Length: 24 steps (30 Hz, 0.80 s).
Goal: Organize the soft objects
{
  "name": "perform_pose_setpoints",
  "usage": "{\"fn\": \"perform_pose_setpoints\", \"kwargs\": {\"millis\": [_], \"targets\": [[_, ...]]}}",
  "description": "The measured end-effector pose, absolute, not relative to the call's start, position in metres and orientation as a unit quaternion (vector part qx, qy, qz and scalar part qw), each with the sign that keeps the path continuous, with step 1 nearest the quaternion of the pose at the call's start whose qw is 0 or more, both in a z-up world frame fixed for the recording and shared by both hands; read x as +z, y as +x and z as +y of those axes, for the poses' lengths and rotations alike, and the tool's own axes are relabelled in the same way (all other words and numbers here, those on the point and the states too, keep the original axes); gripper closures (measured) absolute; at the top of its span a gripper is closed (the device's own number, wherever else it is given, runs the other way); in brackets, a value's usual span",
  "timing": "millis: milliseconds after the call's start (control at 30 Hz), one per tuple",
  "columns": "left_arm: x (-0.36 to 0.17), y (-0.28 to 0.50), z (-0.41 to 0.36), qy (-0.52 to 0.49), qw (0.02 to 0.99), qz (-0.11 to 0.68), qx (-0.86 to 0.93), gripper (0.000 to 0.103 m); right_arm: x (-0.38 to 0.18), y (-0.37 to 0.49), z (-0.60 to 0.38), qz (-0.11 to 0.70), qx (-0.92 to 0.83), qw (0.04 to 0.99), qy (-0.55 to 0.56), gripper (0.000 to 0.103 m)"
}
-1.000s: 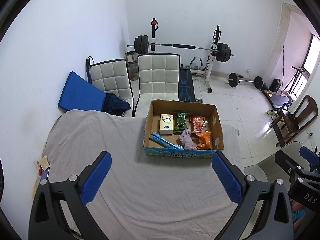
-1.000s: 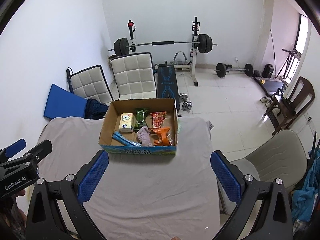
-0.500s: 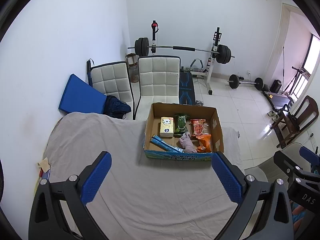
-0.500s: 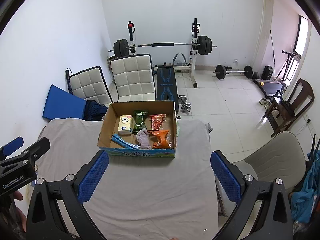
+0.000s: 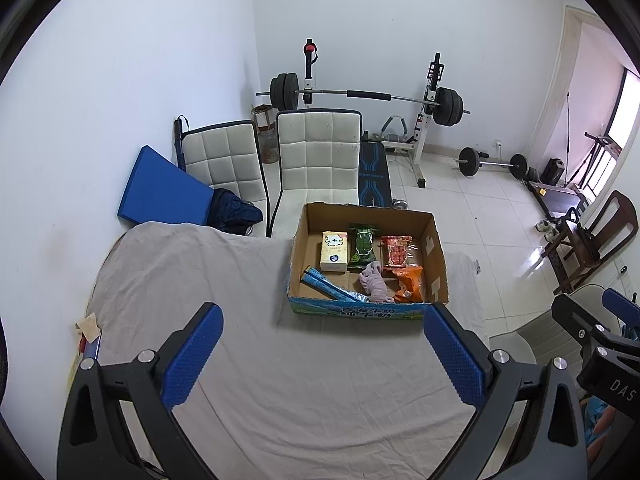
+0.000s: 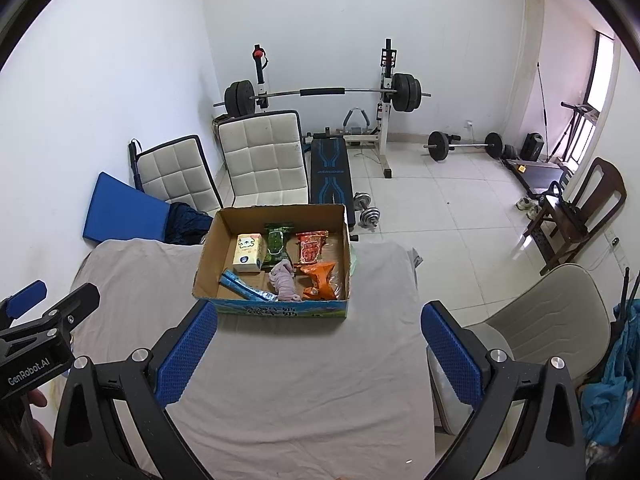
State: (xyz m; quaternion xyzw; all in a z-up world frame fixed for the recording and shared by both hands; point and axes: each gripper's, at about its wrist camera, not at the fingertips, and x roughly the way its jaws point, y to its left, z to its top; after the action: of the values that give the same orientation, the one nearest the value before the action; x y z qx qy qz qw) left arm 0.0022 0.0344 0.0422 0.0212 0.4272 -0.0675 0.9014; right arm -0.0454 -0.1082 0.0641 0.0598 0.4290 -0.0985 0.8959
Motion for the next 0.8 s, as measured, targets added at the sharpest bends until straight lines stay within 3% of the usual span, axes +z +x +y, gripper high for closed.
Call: {"fn": "perform_pose_setpoints", "kwargs": {"millis": [800], "targets": [[0.032, -0.003, 0.038, 0.02, 0.898, 0.434, -0.066, 0.0, 0.067, -0.045, -0.107, 0.427, -0.099, 0.897, 0.057, 0.0]]}}
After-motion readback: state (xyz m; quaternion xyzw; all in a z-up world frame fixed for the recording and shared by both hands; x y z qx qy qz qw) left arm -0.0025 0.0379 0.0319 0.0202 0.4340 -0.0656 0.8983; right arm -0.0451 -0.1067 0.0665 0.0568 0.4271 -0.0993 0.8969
